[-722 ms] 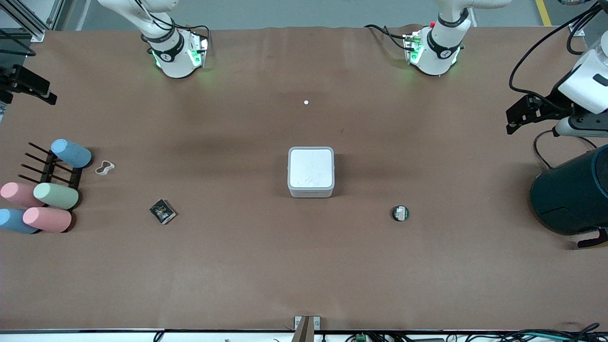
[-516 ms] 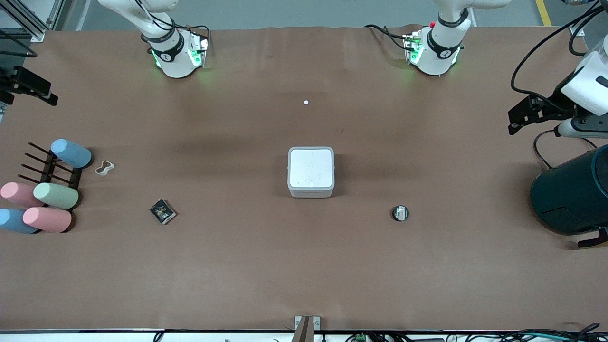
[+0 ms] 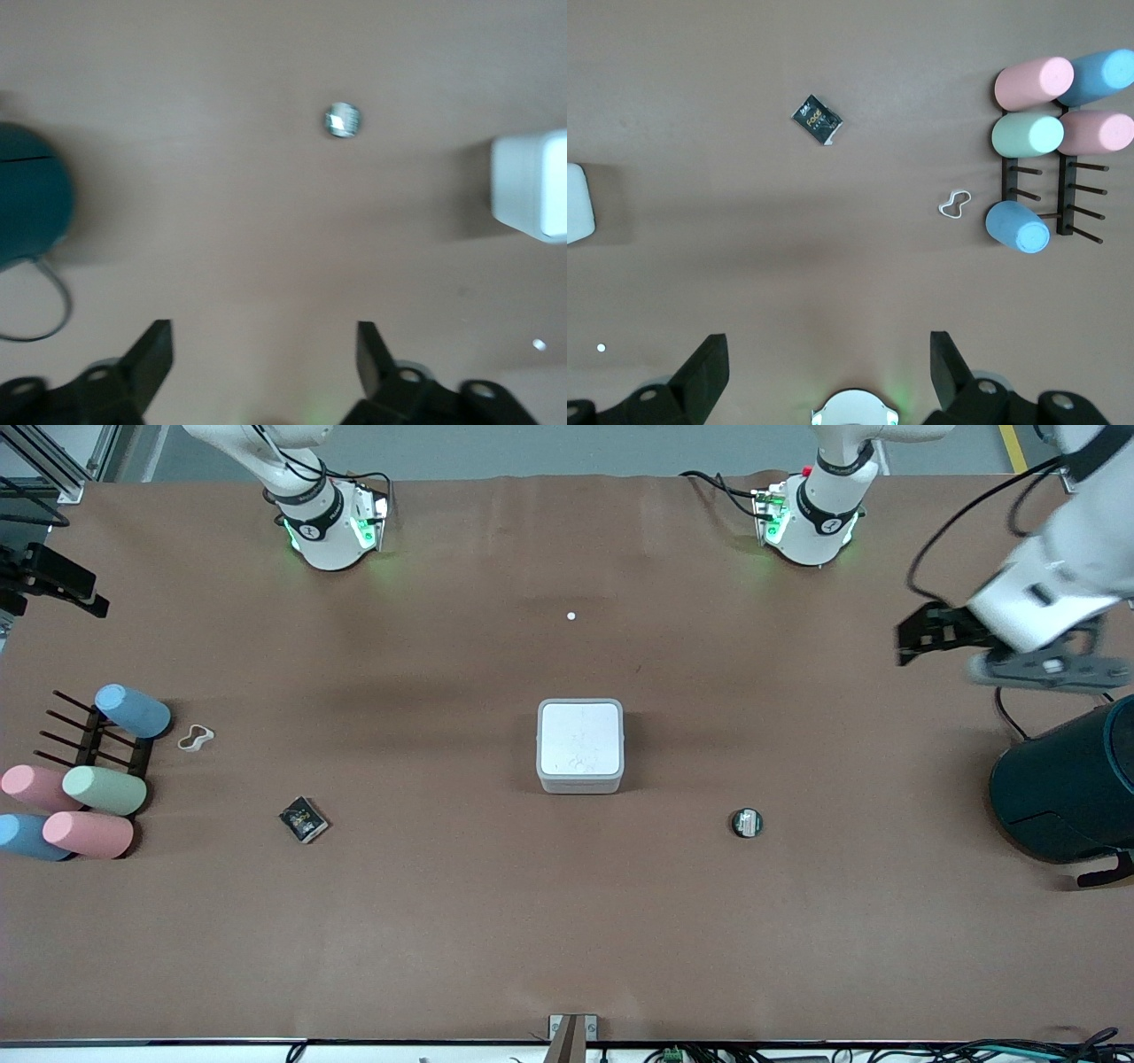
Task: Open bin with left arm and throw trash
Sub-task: 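Reach the left gripper to the white bin lid and grasp it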
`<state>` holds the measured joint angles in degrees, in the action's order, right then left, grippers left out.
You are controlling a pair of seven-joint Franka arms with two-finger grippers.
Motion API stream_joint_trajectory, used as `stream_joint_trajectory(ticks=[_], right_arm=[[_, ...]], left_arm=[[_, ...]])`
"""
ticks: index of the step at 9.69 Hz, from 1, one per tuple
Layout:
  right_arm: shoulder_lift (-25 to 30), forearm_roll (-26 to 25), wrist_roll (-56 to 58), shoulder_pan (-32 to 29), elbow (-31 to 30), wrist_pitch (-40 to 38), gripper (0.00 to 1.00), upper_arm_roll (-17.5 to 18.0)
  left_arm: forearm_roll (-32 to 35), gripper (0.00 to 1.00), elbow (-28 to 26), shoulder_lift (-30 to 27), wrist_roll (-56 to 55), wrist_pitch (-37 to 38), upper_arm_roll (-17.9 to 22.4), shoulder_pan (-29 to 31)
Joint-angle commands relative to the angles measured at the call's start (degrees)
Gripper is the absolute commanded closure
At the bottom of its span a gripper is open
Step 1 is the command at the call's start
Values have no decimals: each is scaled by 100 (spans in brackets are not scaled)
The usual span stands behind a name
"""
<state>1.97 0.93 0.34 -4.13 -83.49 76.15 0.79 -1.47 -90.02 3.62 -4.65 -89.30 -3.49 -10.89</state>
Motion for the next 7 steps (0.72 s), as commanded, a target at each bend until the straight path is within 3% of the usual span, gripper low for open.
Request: stream_joint_trajectory(ticks=[1,2,3,5,7], right_arm=[[33,-14,1,-148,-351,40,0,1],[6,12,-16,-375,-848,310,0,-8],[14,230,27,-778,-1479,800,0,-8],[32,285,19,-966,-2474,1627,0,-26],[32,285,-121,-1395,-3571,2828,0,-35]], left_arm=[[-134,76,482,1118,-440,-497,-336,-674],[-134,93,772,1645,-467,-805,-337,-1069],[-134,100,914,2085,-632,-1339,-328,-1395],[-3,100,916,2781,-1396,-2535,-293,-1950],[568,100,924,3318,-2063,-3563,-284,-2312]])
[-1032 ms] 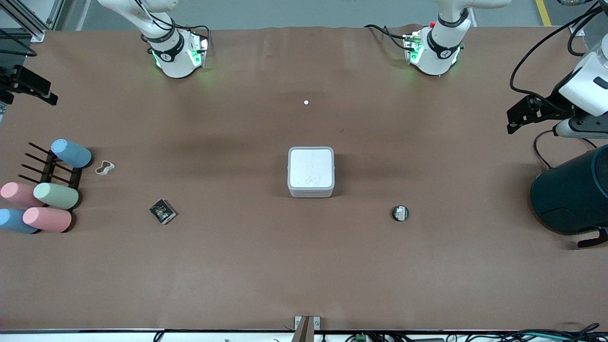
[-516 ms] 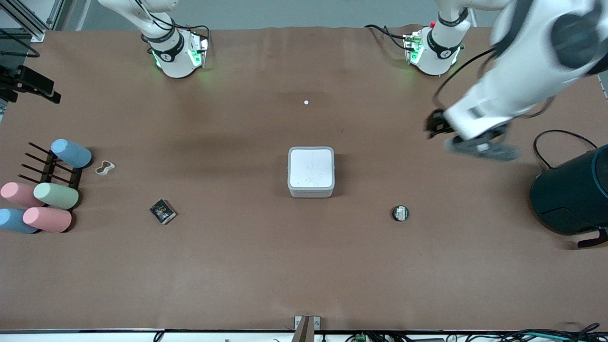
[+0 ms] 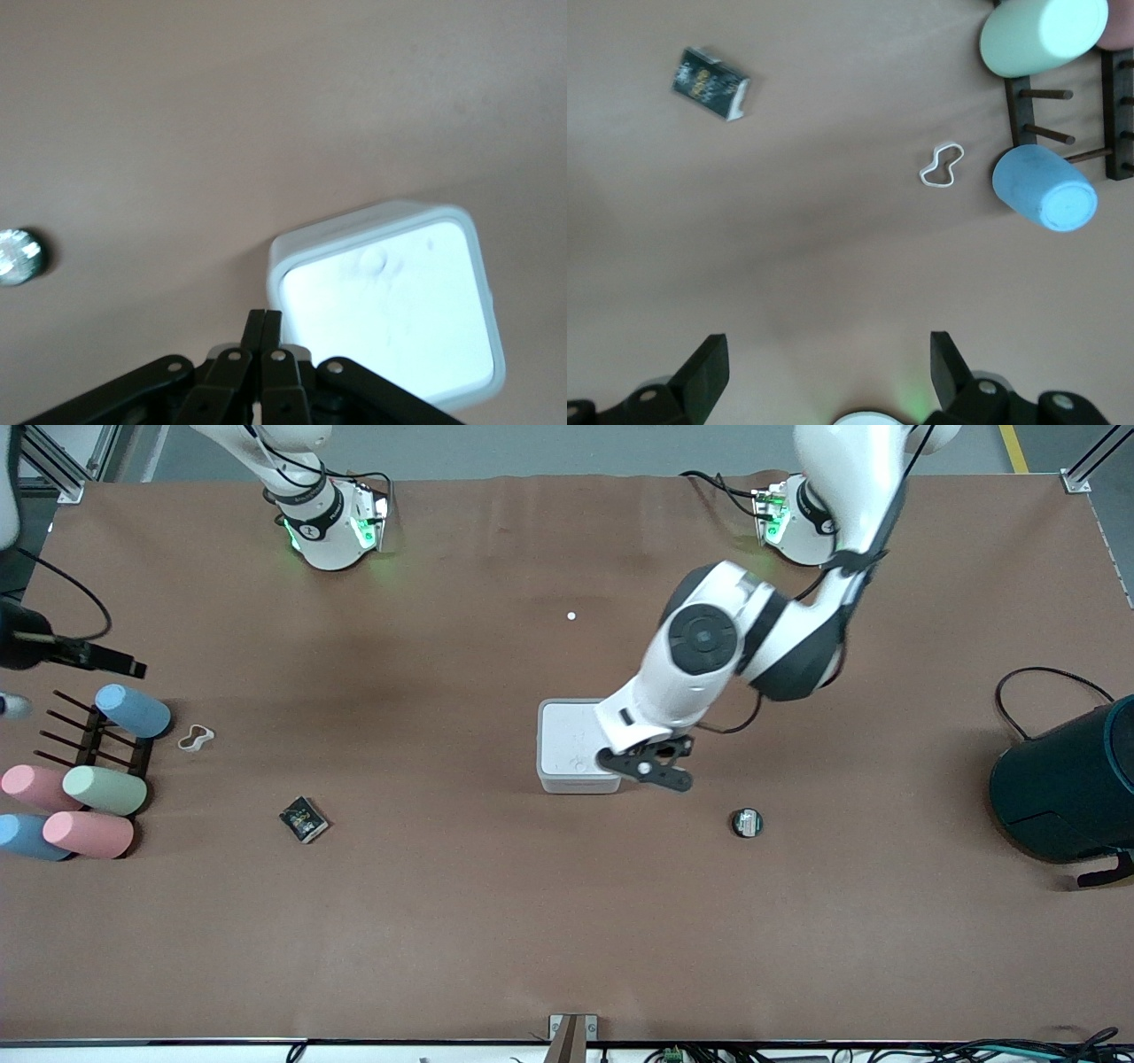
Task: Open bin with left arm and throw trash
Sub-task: 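Reach the left gripper to the white bin lid and grasp it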
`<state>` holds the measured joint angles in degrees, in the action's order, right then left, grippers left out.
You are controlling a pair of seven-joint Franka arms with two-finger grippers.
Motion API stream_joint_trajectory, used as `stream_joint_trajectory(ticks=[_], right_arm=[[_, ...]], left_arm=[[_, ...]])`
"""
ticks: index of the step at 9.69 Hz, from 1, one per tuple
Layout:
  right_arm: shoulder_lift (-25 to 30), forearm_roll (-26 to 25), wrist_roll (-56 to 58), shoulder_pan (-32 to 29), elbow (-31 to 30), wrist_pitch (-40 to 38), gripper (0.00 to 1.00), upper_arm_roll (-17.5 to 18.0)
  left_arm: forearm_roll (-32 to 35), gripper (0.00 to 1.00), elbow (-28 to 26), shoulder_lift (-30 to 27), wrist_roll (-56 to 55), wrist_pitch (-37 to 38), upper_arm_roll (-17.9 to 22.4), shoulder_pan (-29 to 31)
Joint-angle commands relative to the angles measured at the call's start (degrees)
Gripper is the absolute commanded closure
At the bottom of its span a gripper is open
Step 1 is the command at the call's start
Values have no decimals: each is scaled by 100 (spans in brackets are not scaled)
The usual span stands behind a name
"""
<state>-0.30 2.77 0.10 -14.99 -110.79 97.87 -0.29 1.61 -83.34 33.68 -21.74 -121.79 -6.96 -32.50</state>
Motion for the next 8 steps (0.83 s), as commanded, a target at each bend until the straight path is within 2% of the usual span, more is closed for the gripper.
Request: stream_joint_trajectory(ticks=[1,3,6,7,8], right_arm=[[250,101,-106,-520,-1439,1473,0,82],[127,101,-255,-872,-2163,2741,0,73],[-145,101,-896,-812,-2717,4007,0,82],[-337,101,-1202,-803,-2911,4613,0,82],[-557,101,-1536,-629,-3052,5210,0,73]], left_arm=[[269,100,257,480,-583,-675,55,-282],[270,100,248,761,-1189,-1046,55,-441],[296,100,117,1026,-1297,-1723,46,-424],[296,100,99,913,-1350,-1594,63,-398],[296,100,142,529,-1333,-836,55,-293]])
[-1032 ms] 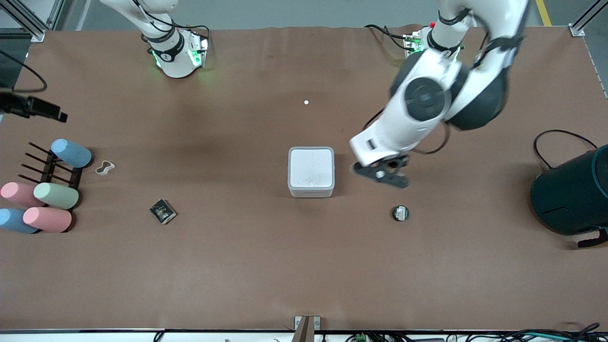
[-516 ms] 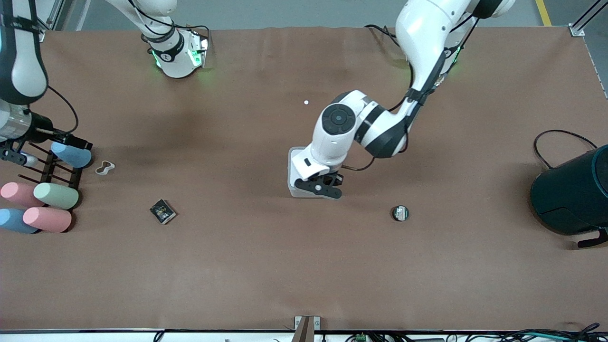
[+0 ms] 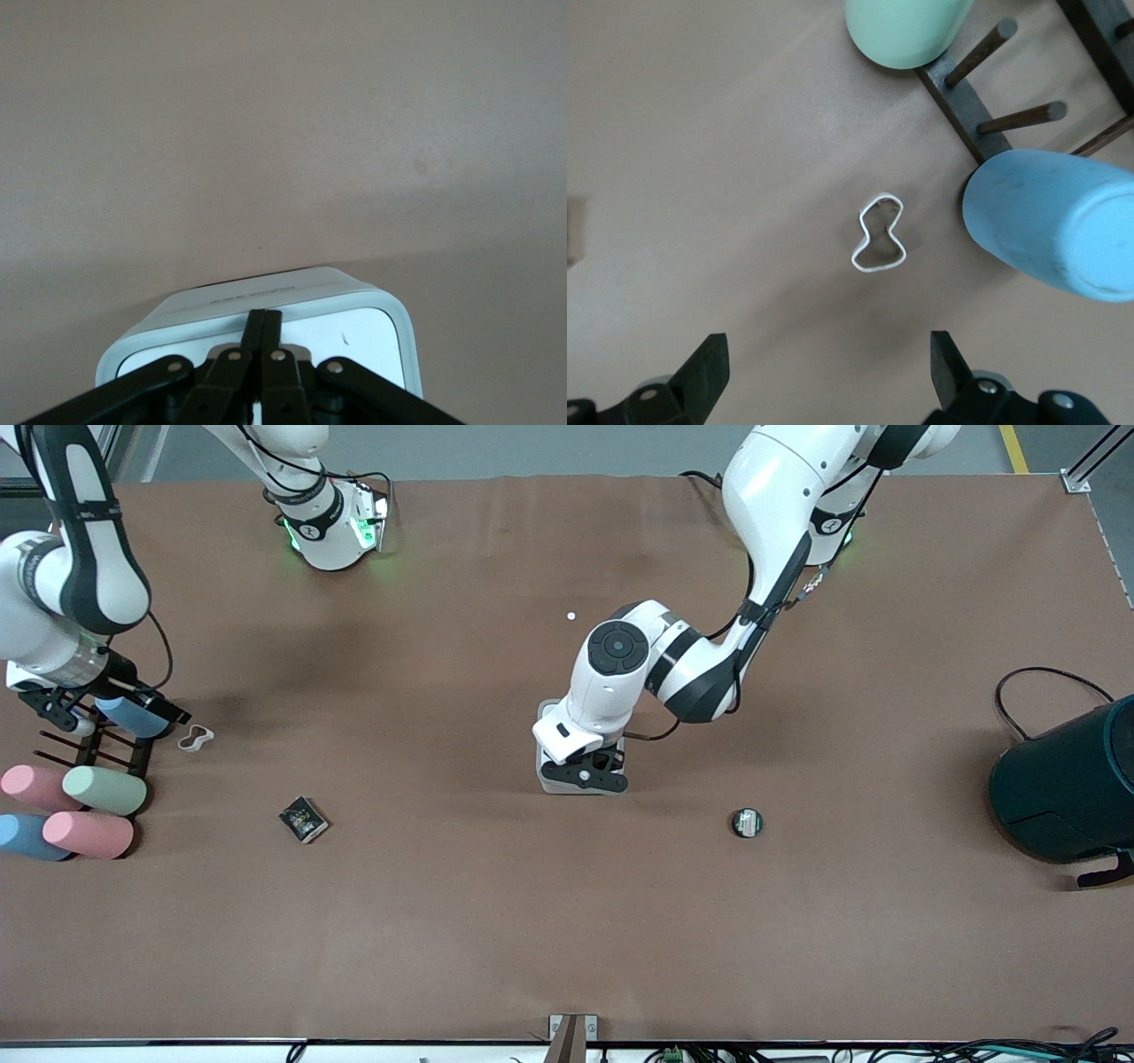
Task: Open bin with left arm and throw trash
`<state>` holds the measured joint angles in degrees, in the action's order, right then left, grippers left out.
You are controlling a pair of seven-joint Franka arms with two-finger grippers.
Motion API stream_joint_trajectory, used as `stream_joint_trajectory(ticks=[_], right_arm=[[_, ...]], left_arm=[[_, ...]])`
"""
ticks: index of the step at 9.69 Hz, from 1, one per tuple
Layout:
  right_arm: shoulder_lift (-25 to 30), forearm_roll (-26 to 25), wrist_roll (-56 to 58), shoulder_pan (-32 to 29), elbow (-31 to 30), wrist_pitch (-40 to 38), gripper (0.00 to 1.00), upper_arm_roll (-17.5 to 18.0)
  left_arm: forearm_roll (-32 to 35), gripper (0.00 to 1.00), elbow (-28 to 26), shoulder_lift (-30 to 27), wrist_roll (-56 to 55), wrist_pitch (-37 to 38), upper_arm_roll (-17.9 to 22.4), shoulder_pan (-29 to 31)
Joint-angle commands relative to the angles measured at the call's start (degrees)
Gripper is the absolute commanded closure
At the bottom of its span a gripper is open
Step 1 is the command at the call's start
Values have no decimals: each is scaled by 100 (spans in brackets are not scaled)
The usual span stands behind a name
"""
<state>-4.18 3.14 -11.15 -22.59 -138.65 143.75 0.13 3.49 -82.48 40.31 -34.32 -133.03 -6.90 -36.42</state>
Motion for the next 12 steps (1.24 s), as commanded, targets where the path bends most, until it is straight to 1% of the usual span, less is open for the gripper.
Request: stream_joint_trajectory(ticks=[1,2,3,4,5,6,7,8,9,10,11,12], right_arm=[[-380,64,-571,141,-294,881,0,31],[-477,64,-598,123,-329,1005,0,22],[-696,64,-607,88,-408,1276,0,22],[-802,64,-607,79,-409,1418,0,22],[-899,55,-607,79,-409,1437,0,14],[-926,46,-599,79,-409,1472,1,-13],[-1074,46,-599,79,-400,1542,3,-22],[-1180,20,-590,71,-382,1621,3,-83],[-1190,-15,-564,70,-382,1665,3,-144],[-1199,-33,-564,70,-382,1665,3,-188],[-1208,-33,-581,79,-374,1674,5,-189],[-1217,-33,-581,71,-347,1683,6,-189]], left_arm=[[99,100,83,-555,4,1009,57,170],[108,100,66,-847,144,1494,-4,492],[56,100,74,-1006,798,1908,-4,722],[20,99,48,-1025,1561,2017,-4,1089],[3,98,4,-1008,1952,2070,-13,1311],[2,92,-118,-938,2043,2079,-4,1365],[20,74,-319,-851,2105,2045,4,1479],[90,46,-399,-719,2218,1983,5,1636],[99,32,-574,-613,2576,1713,5,1856],[108,20,-985,-604,3171,1171,5,2127],[108,0,-1389,-612,3595,522,5,2409],[108,0,-1681,-612,3826,89,5,2533]])
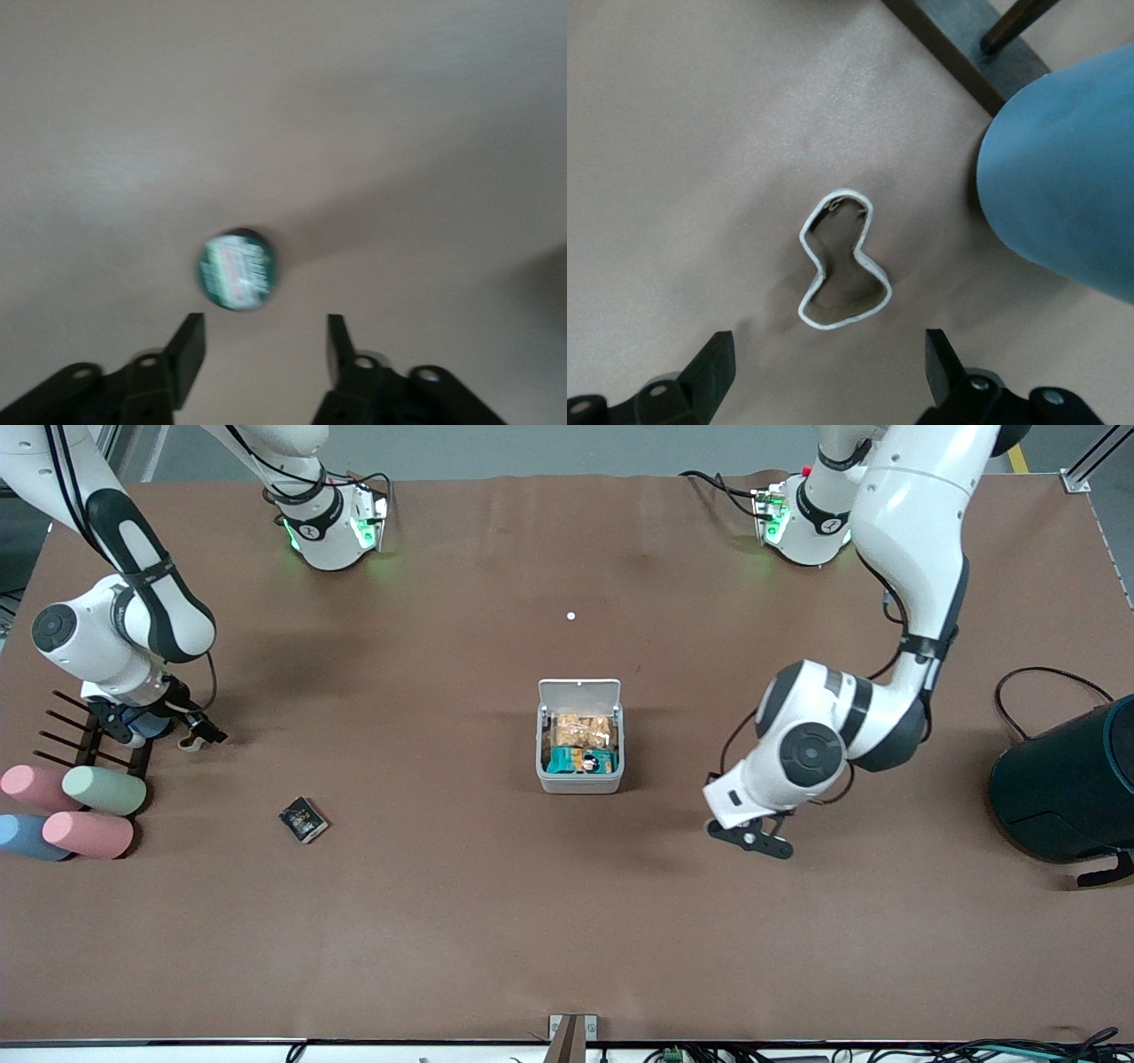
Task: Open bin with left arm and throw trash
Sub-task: 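Grasp the green tape roll with the left gripper while the right gripper grasps the band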
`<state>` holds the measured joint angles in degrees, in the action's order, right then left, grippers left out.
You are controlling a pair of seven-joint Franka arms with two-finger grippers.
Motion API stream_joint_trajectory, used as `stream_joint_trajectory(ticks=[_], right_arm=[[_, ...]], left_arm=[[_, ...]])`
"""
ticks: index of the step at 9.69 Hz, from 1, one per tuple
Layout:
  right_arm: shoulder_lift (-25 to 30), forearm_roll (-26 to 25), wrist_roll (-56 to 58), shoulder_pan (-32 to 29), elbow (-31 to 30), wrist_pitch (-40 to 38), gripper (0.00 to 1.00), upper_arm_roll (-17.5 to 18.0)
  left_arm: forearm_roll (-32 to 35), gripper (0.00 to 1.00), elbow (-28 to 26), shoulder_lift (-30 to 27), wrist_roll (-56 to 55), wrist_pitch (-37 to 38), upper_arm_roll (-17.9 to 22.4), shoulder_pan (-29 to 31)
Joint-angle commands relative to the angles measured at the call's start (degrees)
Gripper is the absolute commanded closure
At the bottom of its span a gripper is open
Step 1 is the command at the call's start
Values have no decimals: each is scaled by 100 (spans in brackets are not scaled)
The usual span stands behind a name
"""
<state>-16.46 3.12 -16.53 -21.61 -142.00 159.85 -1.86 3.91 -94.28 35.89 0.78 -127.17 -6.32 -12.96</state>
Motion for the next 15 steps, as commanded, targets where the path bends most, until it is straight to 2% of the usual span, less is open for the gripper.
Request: stream_joint_trajectory(ticks=[1,3,4,6,7,9,10,11,12,13,14,15], right_arm=[[-84,-31,-52,-37,58,151,10,11],[-182,-31,-61,-19,94,274,19,11],[-182,-31,-61,-28,120,301,29,11],[-339,-31,-53,-46,269,292,41,11],[-340,-31,-44,-46,270,292,51,11],[-340,-31,-44,-46,305,292,84,11],[-340,-31,-52,-37,305,292,92,11],[-296,-22,-53,-19,305,275,95,19],[-148,-5,-192,68,305,205,97,46],[141,-5,-889,486,339,-153,97,72],[378,-5,-1923,1221,731,-957,97,72],[407,-13,-2925,1873,1336,-1835,97,72]], left_arm=[[58,0,-678,-153,326,-850,-45,206],[40,0,-732,92,309,-1326,-54,285],[-12,0,-732,180,300,-1450,-62,303],[-13,1,-889,269,230,-1826,-54,268],[-21,1,-934,348,212,-2064,-62,276],[-13,1,-934,366,194,-2084,-62,232],[-13,4,-934,366,194,-2084,-62,232],[-13,31,-926,349,185,-2066,-62,189],[-13,74,-917,331,-24,-2031,-62,119],[-13,94,-908,322,-130,-2031,-62,66],[5,100,-891,305,-131,-2022,-62,57],[22,100,-873,296,-122,-2022,-62,65]])
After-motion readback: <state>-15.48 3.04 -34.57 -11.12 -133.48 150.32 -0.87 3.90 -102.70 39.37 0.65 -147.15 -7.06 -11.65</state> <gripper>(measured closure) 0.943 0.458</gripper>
